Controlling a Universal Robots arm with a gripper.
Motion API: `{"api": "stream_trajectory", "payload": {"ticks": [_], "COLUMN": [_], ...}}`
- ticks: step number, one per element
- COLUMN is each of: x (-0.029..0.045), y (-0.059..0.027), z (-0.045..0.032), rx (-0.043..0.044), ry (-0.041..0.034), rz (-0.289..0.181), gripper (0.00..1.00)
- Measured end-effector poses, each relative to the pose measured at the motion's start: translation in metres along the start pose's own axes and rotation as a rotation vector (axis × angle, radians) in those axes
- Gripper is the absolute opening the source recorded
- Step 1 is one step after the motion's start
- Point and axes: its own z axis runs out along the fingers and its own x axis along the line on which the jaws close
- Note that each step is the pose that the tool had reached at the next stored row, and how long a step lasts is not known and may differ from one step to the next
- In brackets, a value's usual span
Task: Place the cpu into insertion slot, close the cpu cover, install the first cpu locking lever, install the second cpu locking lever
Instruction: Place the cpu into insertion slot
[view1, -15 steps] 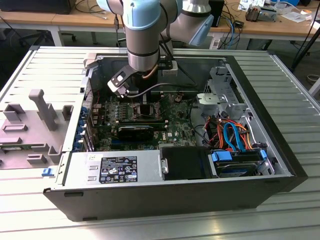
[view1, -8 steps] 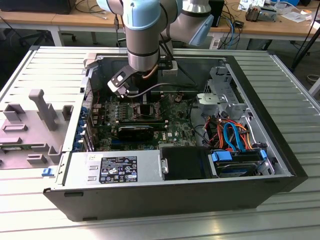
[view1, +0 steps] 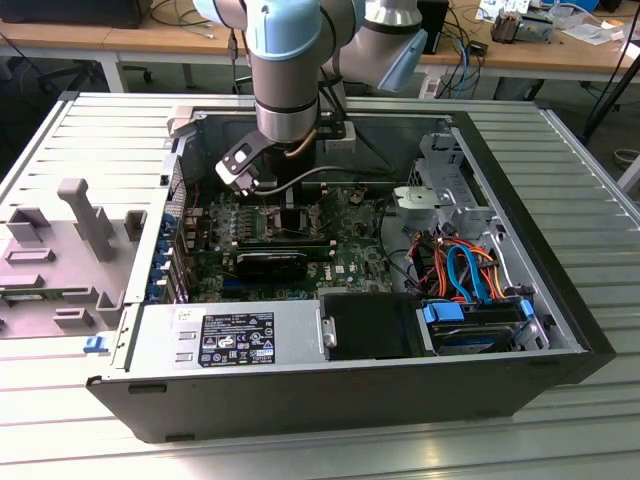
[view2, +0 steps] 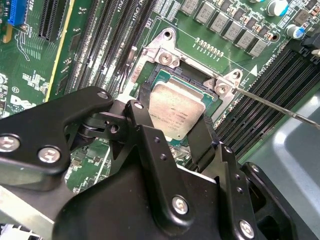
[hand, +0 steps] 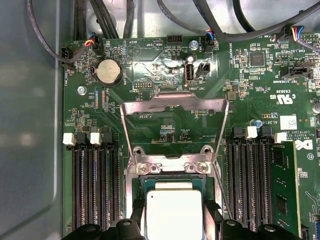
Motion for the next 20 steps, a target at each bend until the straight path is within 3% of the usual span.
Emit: {"api": "stream_trajectory", "payload": {"ticks": [2,5,7,9,13,14,15,16,17,20], "x": [0.0001,0.0,0.0001,0.0004,0.0015,0.002,0.0025,0.003,0.0042,0.0069], "y": [0.0001,0.0001,0.0004,0.001,0.0019,0.0044,0.0066,0.0091,0.0129,0.0167], "z": [0.0003,0.0,-0.0077,-0.0225,-0.0272,-0.0272,-0.0271,-0.027,-0.0268,-0.0266], "rx": [-0.0004,0.0001,-0.0002,-0.0003,0.0004,0.0048,0.0087,0.0141,0.021,0.0297], "ry": [0.0005,0.0,-0.0001,0.0,0.0005,0.0003,0.0003,0.0,-0.0059,-0.0555], "rz": [0.0,0.0,0.0,0.0,0.0,0.0,0.0,0.0,0.0,-0.001], "gripper": [0.62,0.62,0.62,0.62,0.62,0.54,0.54,0.47,0.41,0.23]}}
